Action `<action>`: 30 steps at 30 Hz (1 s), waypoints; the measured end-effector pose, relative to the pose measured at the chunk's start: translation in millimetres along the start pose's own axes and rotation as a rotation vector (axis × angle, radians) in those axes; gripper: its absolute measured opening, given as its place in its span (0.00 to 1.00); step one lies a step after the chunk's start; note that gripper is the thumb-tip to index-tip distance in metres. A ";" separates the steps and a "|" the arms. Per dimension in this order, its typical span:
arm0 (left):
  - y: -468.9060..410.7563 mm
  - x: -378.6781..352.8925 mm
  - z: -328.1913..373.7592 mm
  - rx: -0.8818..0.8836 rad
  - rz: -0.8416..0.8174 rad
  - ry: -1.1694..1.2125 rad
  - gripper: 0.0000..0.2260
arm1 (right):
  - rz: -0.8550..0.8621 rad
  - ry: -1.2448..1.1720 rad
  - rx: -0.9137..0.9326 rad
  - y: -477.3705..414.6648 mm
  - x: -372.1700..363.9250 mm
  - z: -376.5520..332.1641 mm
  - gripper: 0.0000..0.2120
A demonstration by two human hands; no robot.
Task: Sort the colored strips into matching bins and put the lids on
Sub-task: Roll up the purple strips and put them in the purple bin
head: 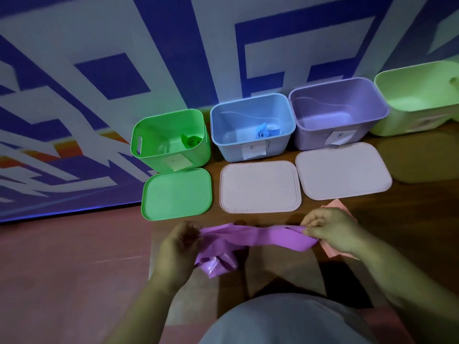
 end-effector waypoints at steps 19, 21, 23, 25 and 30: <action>34.0 -23.7 180.4 -0.320 -0.114 0.136 0.17 | -0.245 -0.297 0.550 75.5 -35.1 -176.0 0.14; 34.3 -19.0 167.3 -0.210 -0.087 0.331 0.14 | -0.253 -0.336 0.550 77.4 -34.9 -178.1 0.15; 36.8 -16.2 150.0 -0.115 -0.076 0.470 0.12 | -0.257 -0.332 0.547 78.5 -36.3 -177.0 0.16; 41.2 -15.0 136.0 -0.066 -0.074 0.568 0.13 | -0.289 -0.301 0.533 80.6 -42.1 -175.6 0.16; 50.1 -9.4 129.4 -0.135 -0.070 0.532 0.13 | -0.347 -0.305 0.531 88.9 -61.3 -186.1 0.15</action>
Point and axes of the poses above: each hand's wrist, its own y-axis away from the middle knuckle, its own x-axis out of the back of the hand, z = x × y, the point moved 10 cm from there along -y, towards the middle knuckle, and after that the axes turned 1 degree about -z, right-handed, at the moved point
